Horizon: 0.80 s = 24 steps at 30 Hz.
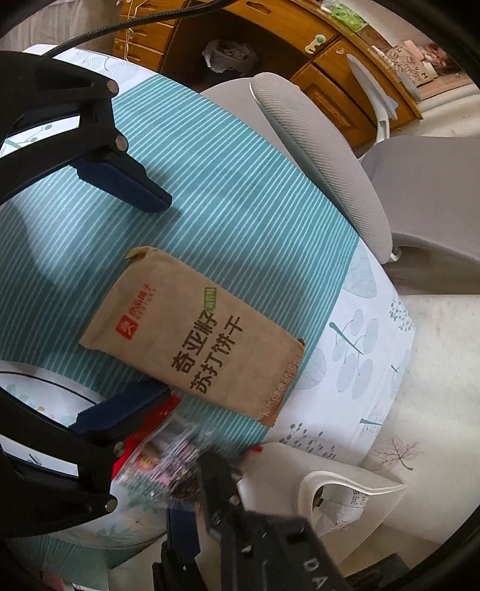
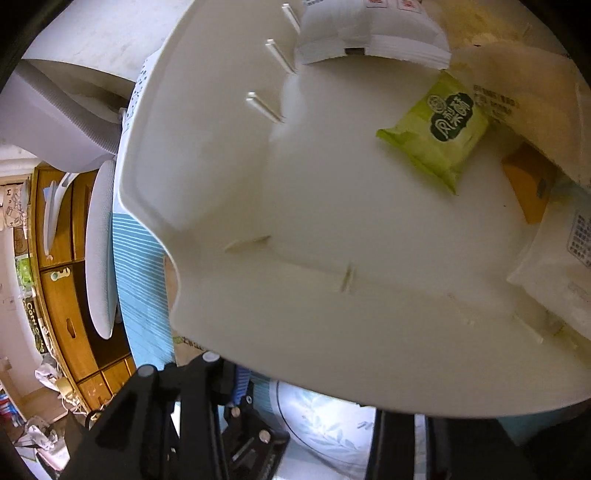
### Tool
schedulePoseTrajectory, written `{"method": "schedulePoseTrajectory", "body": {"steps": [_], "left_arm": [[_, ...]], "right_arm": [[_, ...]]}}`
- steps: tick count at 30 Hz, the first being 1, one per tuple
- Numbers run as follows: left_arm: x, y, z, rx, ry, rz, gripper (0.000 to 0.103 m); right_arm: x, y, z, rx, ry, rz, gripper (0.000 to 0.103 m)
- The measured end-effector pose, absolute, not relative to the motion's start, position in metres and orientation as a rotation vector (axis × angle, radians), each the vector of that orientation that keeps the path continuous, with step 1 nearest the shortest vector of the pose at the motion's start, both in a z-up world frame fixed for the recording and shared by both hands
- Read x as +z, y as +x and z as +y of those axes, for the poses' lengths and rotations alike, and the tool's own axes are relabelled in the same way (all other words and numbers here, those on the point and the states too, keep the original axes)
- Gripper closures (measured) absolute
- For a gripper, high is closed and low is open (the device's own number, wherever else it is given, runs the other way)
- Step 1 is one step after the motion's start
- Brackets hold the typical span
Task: Organize snacks
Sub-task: 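Grasp the brown paper biscuit bag with the left tool while the right tool grasps the clear red-zip bag, then carry both bags over the tray and release them inside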
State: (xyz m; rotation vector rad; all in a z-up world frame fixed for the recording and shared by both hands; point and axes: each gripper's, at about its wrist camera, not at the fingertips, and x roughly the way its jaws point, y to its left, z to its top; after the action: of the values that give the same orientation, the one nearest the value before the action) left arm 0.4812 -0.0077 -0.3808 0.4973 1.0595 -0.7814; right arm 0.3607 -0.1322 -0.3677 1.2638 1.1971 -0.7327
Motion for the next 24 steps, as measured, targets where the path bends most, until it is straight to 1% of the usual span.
{"method": "schedulePoseTrajectory", "body": {"steps": [4,6,8,9,12,19,24], "left_arm": [[-0.381,0.480,-0.009,-0.782,0.477,1.025,0.011],[-0.381,0.477,-0.009,-0.782,0.466,1.003,0.013],[-0.380,0.472,-0.011,-0.795,0.460,0.975,0.020],[-0.379,0.469,-0.012,-0.801,0.459,0.966,0.026],[-0.377,0.464,-0.015,-0.808,0.458,0.951,0.035],[-0.376,0.450,-0.015,-0.765,0.432,0.954,0.045],[-0.374,0.434,-0.003,-0.704,0.371,0.993,0.046]], "right_arm": [[-0.365,0.354,-0.134,-0.710,1.245,1.223,0.062],[-0.362,0.348,-0.133,-0.699,1.235,1.242,0.062],[-0.360,0.341,-0.133,-0.690,1.222,1.256,0.062],[-0.357,0.333,-0.135,-0.677,1.212,1.258,0.062],[-0.350,0.311,-0.143,-0.657,1.173,1.270,0.062],[-0.338,0.289,-0.137,-0.595,1.101,1.309,0.062],[-0.331,0.276,-0.127,-0.548,1.042,1.340,0.062]]}}
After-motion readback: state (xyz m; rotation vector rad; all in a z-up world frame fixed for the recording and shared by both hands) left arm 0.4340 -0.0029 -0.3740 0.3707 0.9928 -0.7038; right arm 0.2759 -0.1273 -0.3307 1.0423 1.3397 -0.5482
